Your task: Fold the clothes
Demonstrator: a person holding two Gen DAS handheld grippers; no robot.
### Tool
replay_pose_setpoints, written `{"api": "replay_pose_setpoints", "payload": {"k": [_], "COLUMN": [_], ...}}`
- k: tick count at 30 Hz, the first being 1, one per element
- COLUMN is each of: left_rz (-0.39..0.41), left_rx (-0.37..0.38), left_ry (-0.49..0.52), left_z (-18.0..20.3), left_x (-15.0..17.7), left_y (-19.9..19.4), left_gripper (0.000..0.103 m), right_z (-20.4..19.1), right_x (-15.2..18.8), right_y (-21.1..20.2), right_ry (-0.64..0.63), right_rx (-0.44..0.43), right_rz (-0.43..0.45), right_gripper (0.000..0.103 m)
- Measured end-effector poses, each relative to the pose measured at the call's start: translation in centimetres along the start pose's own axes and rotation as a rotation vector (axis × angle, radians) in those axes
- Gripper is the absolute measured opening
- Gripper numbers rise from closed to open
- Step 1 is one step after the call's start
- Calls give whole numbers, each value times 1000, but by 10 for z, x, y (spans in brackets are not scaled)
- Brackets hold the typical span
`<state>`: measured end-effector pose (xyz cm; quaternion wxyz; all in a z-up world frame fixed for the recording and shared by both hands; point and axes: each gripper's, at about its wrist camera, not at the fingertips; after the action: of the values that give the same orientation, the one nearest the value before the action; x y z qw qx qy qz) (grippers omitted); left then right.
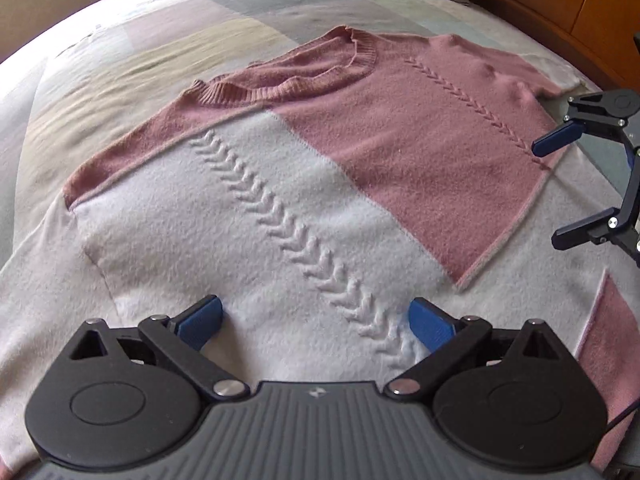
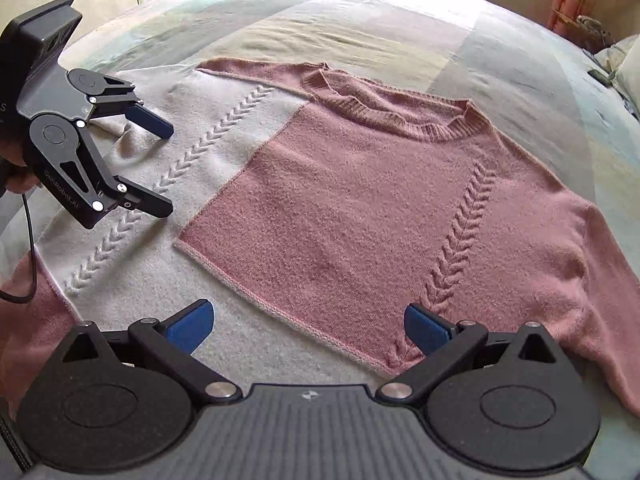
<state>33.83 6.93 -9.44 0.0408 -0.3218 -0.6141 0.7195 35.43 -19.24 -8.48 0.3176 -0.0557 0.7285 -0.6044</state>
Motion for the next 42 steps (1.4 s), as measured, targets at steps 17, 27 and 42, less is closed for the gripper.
{"api": "replay_pose_setpoints", "payload": {"k": [17,27,42], "left_rz": [-32,6,13], "left_rx": [-208,-211,32], "left_ry": [-112,-305,-124], "left_z": [48,12,3], "left_x": [-89,-70,-7], "left_y": [42,21,-9], "left_gripper": [102,102,101], "right_z": [10,7,-24], "right_x": [64,71,34], "right_y": [0,-1,9], "right_ry": [-106,-96,229], "right_rx": [-11,10,186], "right_rz": [65,114,19], "right_gripper": [103,103,103]}}
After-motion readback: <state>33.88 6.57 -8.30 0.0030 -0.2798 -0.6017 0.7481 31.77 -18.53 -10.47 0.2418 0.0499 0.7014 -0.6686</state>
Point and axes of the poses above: each gripper's, at about its wrist camera, not at the fingertips, and y roughly the way its jaws point, z to its right, x to its underside, and after that the axes turned 6 degrees about -z, right-handed
